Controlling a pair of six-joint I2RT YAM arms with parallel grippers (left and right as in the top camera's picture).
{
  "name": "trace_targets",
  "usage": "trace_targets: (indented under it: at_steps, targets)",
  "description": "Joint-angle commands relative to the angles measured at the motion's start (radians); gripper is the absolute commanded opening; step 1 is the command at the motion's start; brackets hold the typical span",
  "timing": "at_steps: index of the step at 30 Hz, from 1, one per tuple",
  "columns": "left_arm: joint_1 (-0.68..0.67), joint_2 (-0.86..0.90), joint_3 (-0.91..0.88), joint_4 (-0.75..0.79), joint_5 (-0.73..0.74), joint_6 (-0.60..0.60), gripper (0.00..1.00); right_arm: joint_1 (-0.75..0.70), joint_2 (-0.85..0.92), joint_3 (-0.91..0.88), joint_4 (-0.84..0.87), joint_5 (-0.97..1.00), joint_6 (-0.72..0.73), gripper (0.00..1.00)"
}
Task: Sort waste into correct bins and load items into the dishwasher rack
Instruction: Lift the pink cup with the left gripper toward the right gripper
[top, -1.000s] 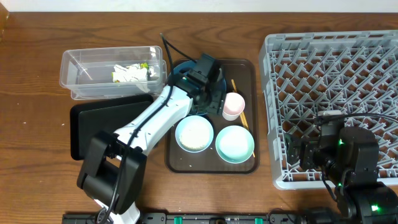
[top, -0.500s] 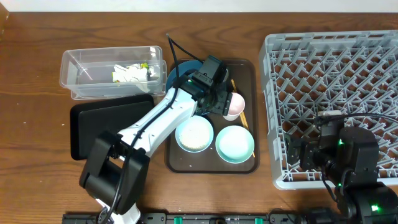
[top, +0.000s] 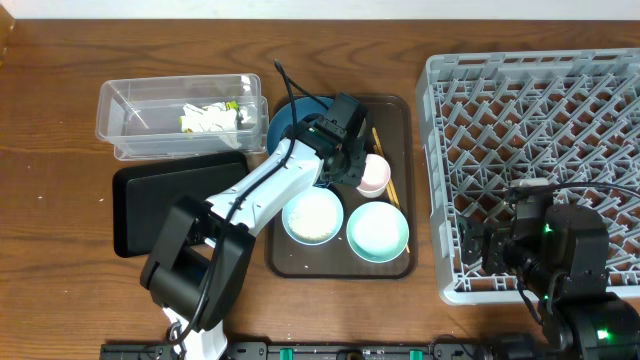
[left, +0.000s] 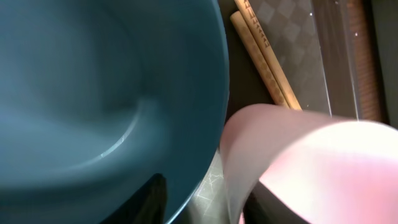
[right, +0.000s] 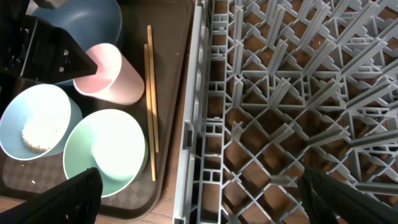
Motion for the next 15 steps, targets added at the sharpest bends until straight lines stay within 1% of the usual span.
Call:
trace_targets:
  at_steps: [1, 4, 6, 7, 9, 15]
  targets:
    - [-0.004, 0.01, 0.007, 0.002, -0.002, -0.003, 0.31, -0.002, -0.002, 0.018, -0.001, -0.008, -0.009, 0.99]
    - [-0.004, 0.009, 0.007, -0.002, -0.002, -0.003, 0.27, -0.002, -0.002, 0.017, -0.001, -0.008, -0.009, 0.99]
    - [-0.004, 0.008, 0.007, -0.005, -0.002, -0.002, 0.19, -0.002, -0.002, 0.017, -0.001, -0.008, -0.009, 0.99]
    - [-0.004, 0.007, 0.007, -0.006, -0.002, -0.002, 0.13, -0.002, -0.002, 0.017, -0.001, -0.008, -0.01, 0.99]
    - [-0.004, 0.002, 0.007, -0.007, -0.002, -0.002, 0.06, -0.002, -0.002, 0.018, -0.002, -0.007, -0.01, 0.99]
    - [0.002, -0.039, 0.007, -0.008, 0.036, -0.002, 0.06, -0.002, -0.002, 0.017, -0.002, -0.003, -0.009, 0.98]
